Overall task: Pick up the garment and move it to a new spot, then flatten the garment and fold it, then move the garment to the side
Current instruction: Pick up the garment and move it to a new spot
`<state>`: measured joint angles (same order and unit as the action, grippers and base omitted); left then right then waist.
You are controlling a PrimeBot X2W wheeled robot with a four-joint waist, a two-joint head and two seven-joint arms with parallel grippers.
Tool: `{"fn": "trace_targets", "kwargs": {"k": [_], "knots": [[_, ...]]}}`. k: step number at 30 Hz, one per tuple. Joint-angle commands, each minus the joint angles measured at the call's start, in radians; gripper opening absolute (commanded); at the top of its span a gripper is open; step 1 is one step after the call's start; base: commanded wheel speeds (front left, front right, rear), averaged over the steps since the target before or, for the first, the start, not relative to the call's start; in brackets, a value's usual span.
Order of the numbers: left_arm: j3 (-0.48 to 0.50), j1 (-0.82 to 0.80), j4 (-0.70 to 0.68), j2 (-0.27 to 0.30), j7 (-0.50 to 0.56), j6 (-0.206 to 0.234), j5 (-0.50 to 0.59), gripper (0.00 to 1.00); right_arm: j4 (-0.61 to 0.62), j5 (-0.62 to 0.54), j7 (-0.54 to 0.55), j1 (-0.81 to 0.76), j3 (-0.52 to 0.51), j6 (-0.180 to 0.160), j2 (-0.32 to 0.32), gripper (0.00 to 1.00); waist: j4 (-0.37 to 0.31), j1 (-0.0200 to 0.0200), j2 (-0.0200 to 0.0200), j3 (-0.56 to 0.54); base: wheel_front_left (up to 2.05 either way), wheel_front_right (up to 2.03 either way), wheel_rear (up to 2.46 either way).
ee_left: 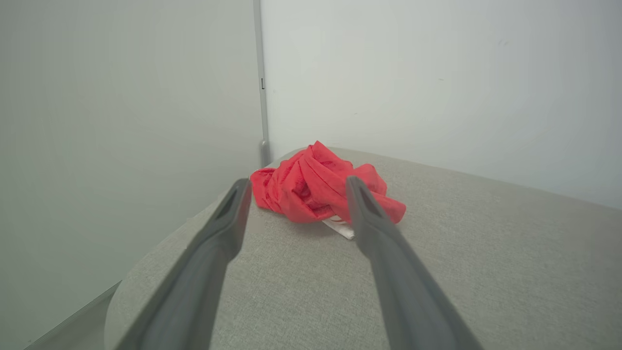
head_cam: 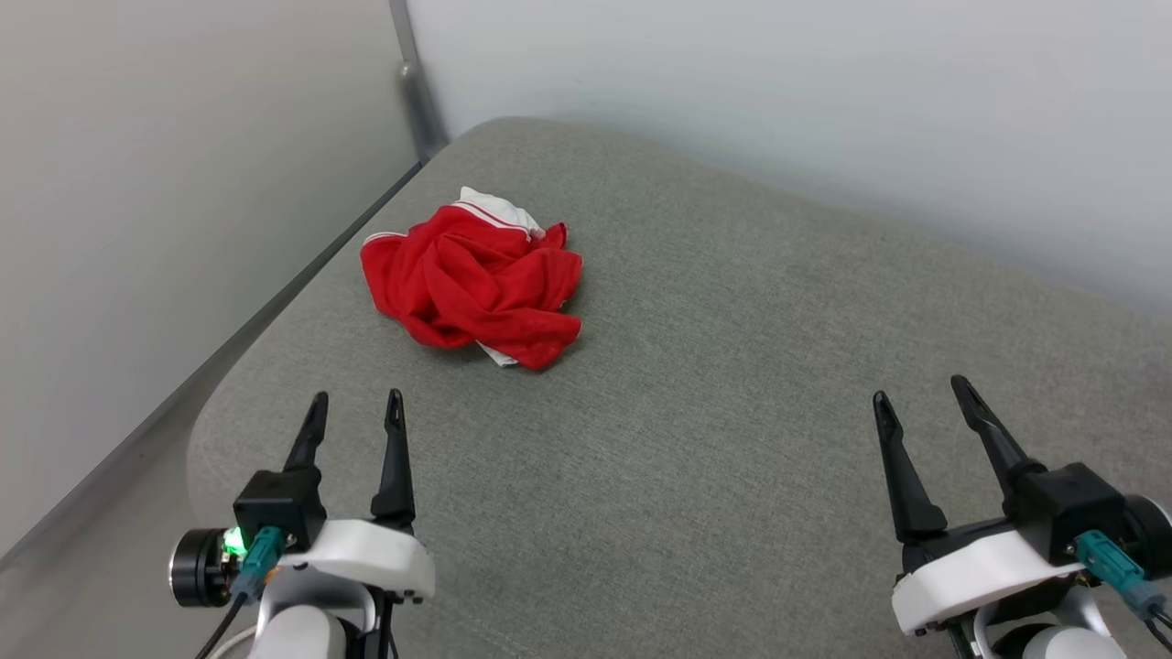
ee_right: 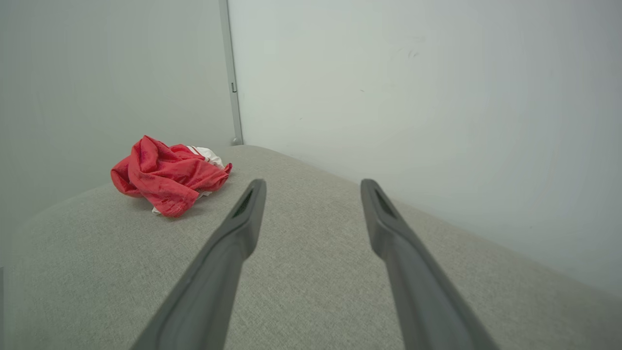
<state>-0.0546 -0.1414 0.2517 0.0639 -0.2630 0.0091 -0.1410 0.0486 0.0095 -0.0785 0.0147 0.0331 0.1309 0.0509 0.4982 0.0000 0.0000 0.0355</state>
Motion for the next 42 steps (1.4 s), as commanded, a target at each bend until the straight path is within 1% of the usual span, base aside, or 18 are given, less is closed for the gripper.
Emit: {"fn": "trace_targets", "kwargs": {"k": [1, 4, 7, 10, 12, 15, 17, 21, 25, 26, 29, 31, 36, 37, 38, 42], "knots": [[0.002, -0.029, 0.005, 0.001, -0.003, -0.003, 0.002, 1.00, 0.009, 0.006, 0.003, 0.014, -0.004, 0.000, -0.001, 1.00, -0.009, 0.0000, 0.0000, 0.018, 0.00, 0.00, 0.00], [-0.002, -0.075, 0.005, 0.012, -0.003, -0.015, 0.007, 1.00, 0.022, 0.004, 0.009, 0.029, -0.007, 0.000, -0.001, 1.00, -0.022, 0.0000, 0.0000, 0.049, 0.00, 0.00, 0.00], [-0.002, -0.164, 0.017, 0.019, -0.001, -0.035, -0.004, 1.00, 0.044, -0.010, 0.019, 0.053, -0.010, 0.000, -0.001, 1.00, -0.049, 0.0000, 0.0000, 0.104, 0.00, 0.00, 0.00], [0.015, -0.287, 0.028, 0.043, 0.038, -0.051, -0.025, 1.00, 0.069, -0.025, 0.028, 0.083, -0.007, 0.000, -0.001, 1.00, -0.085, 0.0000, 0.0000, 0.170, 0.00, 0.00, 0.00], [0.028, -0.373, 0.041, 0.063, 0.088, -0.059, -0.042, 1.00, 0.083, -0.039, 0.031, 0.105, 0.000, 0.000, -0.001, 1.00, -0.113, 0.0000, 0.0000, 0.214, 0.00, 0.00, 0.00], [0.039, -0.488, 0.073, 0.102, 0.200, -0.074, -0.064, 1.00, 0.098, -0.055, 0.036, 0.138, 0.008, 0.000, -0.001, 1.00, -0.155, 0.0000, 0.0000, 0.276, 0.00, 0.00, 0.00], [0.049, -0.555, 0.106, 0.139, 0.302, -0.084, -0.079, 1.00, 0.105, -0.058, 0.036, 0.159, 0.015, 0.000, 0.002, 1.00, -0.184, 0.0000, 0.0000, 0.316, 0.00, 0.00, 0.00], [0.051, -0.658, 0.202, 0.216, 0.551, -0.107, -0.122, 1.00, 0.111, -0.057, 0.028, 0.193, 0.022, 0.000, 0.008, 1.00, -0.234, 0.0000, 0.0000, 0.380, 0.00, 0.00, 0.00], [0.055, -0.710, 0.306, 0.288, 0.755, -0.121, -0.165, 1.00, 0.107, -0.052, 0.014, 0.220, 0.020, 0.000, 0.010, 1.00, -0.269, 0.0000, 0.0000, 0.429, 0.00, 0.00, 0.00], [0.059, -0.729, 0.358, 0.319, 0.830, -0.123, -0.177, 1.00, 0.102, -0.047, 0.008, 0.228, 0.020, 0.000, 0.010, 1.00, -0.281, 0.0000, 0.0000, 0.447, 0.00, 0.00, 0.00], [0.068, -0.733, 0.439, 0.351, 0.932, -0.116, -0.192, 1.00, 0.094, -0.043, 0.001, 0.241, 0.023, 0.000, 0.011, 1.00, -0.295, 0.0000, 0.0000, 0.467, 0.00, 0.00, 0.00], [0.076, -0.730, 0.481, 0.364, 0.979, -0.105, -0.200, 1.00, 0.088, -0.042, -0.002, 0.246, 0.024, 0.000, 0.011, 1.00, -0.300, 0.0000, 0.0000, 0.473, 0.00, 0.00, 0.00], [0.082, -0.698, 0.575, 0.355, 1.061, -0.078, -0.222, 1.00, 0.073, -0.034, -0.011, 0.252, 0.019, 0.000, 0.011, 1.00, -0.303, 0.0000, 0.0000, 0.467, 0.00, 0.00, 0.00], [0.087, -0.698, 0.573, 0.353, 1.011, -0.056, -0.216, 0.05, 0.067, -0.033, -0.009, 0.255, 0.014, 0.000, 0.013, 1.00, -0.299, 0.0000, 0.0000, 0.451, 0.00, 0.00, 0.00], [0.087, -0.700, 0.574, 0.351, 0.995, -0.050, -0.214, 0.00, 0.064, -0.033, -0.010, 0.254, 0.013, 0.000, 0.014, 1.00, -0.298, 0.0000, 0.0000, 0.441, 0.00, 0.00, 0.00], [0.078, -0.713, 0.553, 0.355, 0.877, -0.033, -0.192, 0.00, 0.053, -0.029, -0.013, 0.236, 0.009, 0.000, 0.012, 1.00, -0.291, 0.0000, 0.0000, 0.390, 0.00, 0.00, 0.00]]}}
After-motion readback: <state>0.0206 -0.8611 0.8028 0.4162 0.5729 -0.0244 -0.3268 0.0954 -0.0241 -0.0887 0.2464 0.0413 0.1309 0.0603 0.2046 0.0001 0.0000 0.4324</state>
